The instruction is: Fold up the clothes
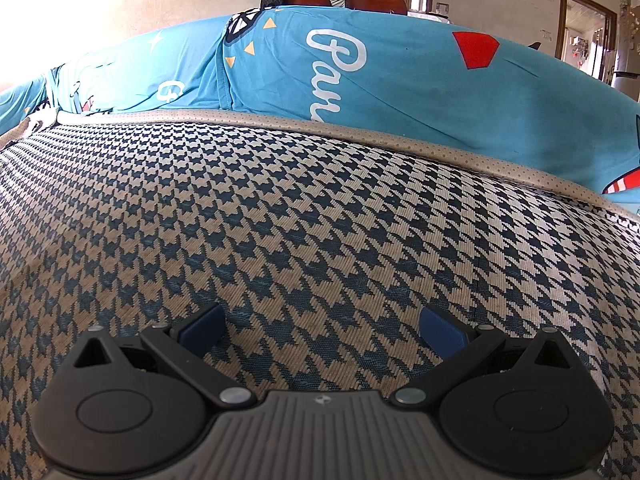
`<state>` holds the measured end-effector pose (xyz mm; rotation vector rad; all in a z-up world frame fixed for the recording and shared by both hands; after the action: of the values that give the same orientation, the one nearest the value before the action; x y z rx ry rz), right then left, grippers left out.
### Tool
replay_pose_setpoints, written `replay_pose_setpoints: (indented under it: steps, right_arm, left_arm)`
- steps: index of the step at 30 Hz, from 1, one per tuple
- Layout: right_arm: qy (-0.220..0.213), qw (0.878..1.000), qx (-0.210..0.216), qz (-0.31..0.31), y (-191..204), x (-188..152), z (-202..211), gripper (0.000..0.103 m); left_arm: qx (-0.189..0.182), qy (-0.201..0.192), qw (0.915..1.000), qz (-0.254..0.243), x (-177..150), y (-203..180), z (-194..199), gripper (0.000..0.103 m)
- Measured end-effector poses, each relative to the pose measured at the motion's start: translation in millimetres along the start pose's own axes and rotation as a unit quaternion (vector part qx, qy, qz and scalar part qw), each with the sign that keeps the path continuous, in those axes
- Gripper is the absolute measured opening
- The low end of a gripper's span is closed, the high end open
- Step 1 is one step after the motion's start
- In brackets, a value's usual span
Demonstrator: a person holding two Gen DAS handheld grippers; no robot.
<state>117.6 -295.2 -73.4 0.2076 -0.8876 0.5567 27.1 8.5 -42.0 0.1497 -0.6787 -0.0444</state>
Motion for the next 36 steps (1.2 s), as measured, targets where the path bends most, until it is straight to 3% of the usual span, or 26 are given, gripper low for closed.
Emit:
replay_pose_setpoints:
  steps: [15,24,32,36]
  right_arm:
    - [0.000,1.000,-0.001,0.002,1,-1,1,0.103]
    - [0.000,1.000,-0.001,0.002,3,-1,3,0.103]
    - [0.000,1.000,-0.002,0.002,6,0,3,0.103]
    - [0.000,1.000,-0.002,0.003,8,1,4,0.103]
  left_arm:
    - [0.004,0.012,0.9999,-0.006,-46,6,16,0.103]
    - [0.001,0.028,0.9996,-0.004,-28,13,-5,0.103]
    - [0.003,0.037,0.9992,-0.015,-8,-41,-6,0.103]
    - [0.006,0.038,0.9993,-0.004,-1,-35,-11,0.103]
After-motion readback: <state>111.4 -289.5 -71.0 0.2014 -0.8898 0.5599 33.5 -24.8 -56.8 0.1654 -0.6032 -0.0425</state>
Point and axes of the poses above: each gripper's, at about its wrist camera, not at the fingertips, and z roughly against the way its jaws point, y to its left, x to its top, the point moved 5 cm from there along -z, roughly the way its jaws point, and after that the axes turned 1 degree about -z, right-handed, at the moved point
